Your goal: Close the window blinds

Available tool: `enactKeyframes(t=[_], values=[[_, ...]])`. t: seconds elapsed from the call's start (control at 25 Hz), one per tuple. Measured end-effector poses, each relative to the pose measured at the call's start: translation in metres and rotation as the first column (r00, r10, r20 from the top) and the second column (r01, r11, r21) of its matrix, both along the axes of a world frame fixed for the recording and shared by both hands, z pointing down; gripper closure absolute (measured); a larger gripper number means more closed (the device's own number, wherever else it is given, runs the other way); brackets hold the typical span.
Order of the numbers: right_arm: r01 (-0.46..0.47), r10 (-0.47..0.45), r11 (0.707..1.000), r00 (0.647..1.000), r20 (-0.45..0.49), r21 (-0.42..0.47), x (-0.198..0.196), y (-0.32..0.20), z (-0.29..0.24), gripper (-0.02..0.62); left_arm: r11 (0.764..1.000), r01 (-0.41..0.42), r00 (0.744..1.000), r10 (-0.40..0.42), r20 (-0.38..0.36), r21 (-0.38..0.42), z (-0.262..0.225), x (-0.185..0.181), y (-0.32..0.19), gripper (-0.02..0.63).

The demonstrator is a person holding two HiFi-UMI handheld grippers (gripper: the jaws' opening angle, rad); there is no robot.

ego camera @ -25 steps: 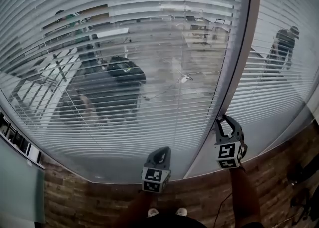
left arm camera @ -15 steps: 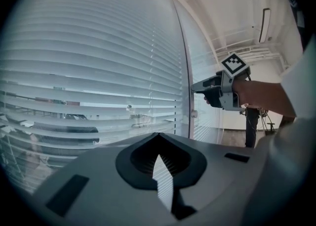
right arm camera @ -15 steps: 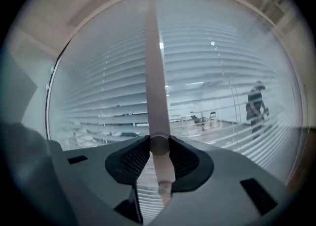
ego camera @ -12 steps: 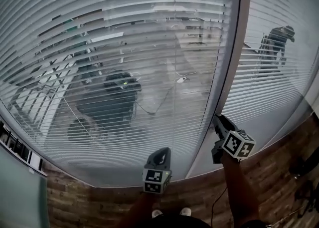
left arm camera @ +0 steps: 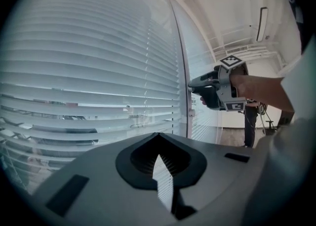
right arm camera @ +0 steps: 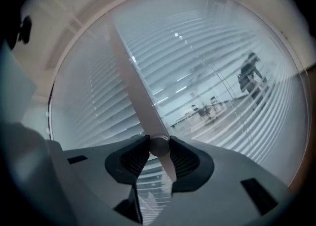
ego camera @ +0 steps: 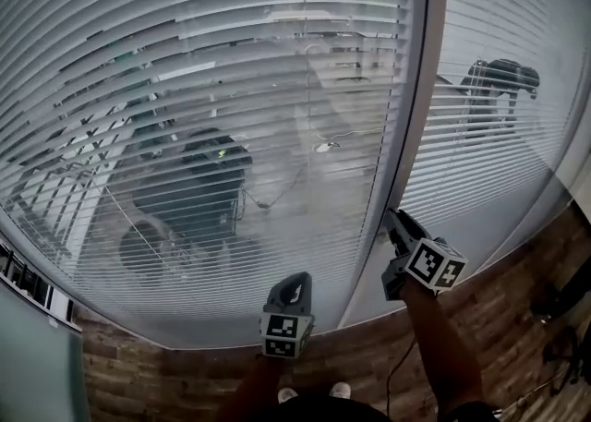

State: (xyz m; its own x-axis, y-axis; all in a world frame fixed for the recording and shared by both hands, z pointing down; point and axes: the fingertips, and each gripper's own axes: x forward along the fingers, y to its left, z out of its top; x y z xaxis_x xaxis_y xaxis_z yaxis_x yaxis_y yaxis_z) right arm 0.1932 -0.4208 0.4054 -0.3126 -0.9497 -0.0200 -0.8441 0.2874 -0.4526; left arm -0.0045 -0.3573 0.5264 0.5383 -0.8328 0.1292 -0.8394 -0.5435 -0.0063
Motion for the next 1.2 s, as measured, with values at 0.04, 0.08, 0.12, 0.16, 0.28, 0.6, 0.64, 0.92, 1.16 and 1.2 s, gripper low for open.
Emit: enactKeyframes(t=[0.04,0.08,0.12,0.16,0.28,0.6,0.64,0.92,1.16,1.2], values=[[-0.001,0.004,1.0,0.995,-0.104,0.028,-0.002,0.0,0.0,0.468,1.0,-0.004,1.0,0.004,0.008,-0.002,0.0,0.001,0.0,0.614],[-0.003,0.016,0.998,0.975,-0.221,0.058,-0.003,0.001,0.001,0.468,1.0,-0.006,1.0,0.006,0.013,-0.005,0.0,0.002,0.001,0.614],[-0.005,0.038,0.995,0.939,-0.343,0.095,-0.004,0.004,0.0,0.468,1.0,-0.006,1.0,0.006,0.016,-0.006,0.0,0.002,0.002,0.614],[-0.006,0.07,0.99,0.884,-0.462,0.138,-0.006,0.007,-0.002,0.467,1.0,-0.005,1.0,0.005,0.019,-0.005,0.0,0.002,0.002,0.614],[0.029,0.184,0.965,0.632,-0.753,0.26,-0.016,0.017,-0.009,0.466,1.0,0.005,1.0,-0.005,0.02,-0.005,0.0,-0.001,0.001,0.614],[0.256,0.345,0.914,-0.084,-0.935,0.314,-0.034,0.025,0.009,0.466,1.0,0.006,1.0,-0.006,0.018,-0.007,-0.001,-0.002,0.008,0.614],[0.265,0.359,0.912,-0.144,-0.922,0.314,-0.032,0.024,0.011,0.466,1.0,0.005,1.0,-0.005,0.021,-0.006,-0.001,-0.002,0.009,0.614],[0.299,0.391,0.906,-0.317,-0.864,0.3,-0.022,0.011,0.016,0.466,1.0,0.008,0.999,-0.007,0.032,-0.01,0.001,-0.003,0.012,0.614],[0.298,0.403,0.903,-0.342,-0.849,0.309,-0.022,0.012,0.011,0.466,0.999,0.03,0.999,-0.029,0.032,-0.021,0.004,-0.012,0.01,0.614],[0.288,0.395,0.907,-0.321,-0.861,0.308,-0.022,0.012,0.011,0.468,0.999,0.031,0.999,-0.03,0.03,-0.022,0.004,-0.012,0.009,0.614]])
